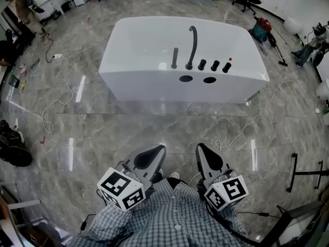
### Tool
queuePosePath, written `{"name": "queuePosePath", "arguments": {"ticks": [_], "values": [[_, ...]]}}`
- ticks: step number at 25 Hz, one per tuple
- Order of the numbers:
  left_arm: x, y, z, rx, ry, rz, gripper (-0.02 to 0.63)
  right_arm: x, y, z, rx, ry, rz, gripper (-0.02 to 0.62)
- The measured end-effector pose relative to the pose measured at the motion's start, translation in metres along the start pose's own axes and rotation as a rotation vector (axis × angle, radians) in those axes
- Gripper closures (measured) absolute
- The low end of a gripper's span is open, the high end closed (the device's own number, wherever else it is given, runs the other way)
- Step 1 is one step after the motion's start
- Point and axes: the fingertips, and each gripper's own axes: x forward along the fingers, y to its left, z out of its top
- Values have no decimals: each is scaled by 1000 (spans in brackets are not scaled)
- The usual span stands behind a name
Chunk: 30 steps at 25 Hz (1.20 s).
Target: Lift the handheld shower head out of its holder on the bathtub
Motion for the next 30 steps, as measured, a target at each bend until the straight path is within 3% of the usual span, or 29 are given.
{"name": "queuePosePath", "arguments": {"ticks": [12, 21, 30], "values": [[3, -13, -7, 4, -16, 71, 604, -27, -23, -6, 27, -3, 6, 577], [15, -30, -16, 1, -16, 75, 604, -45, -40, -9, 27, -1, -5, 577], [40, -6, -11, -7, -14, 63, 604, -24, -63, -11, -8, 20, -33, 577]]}}
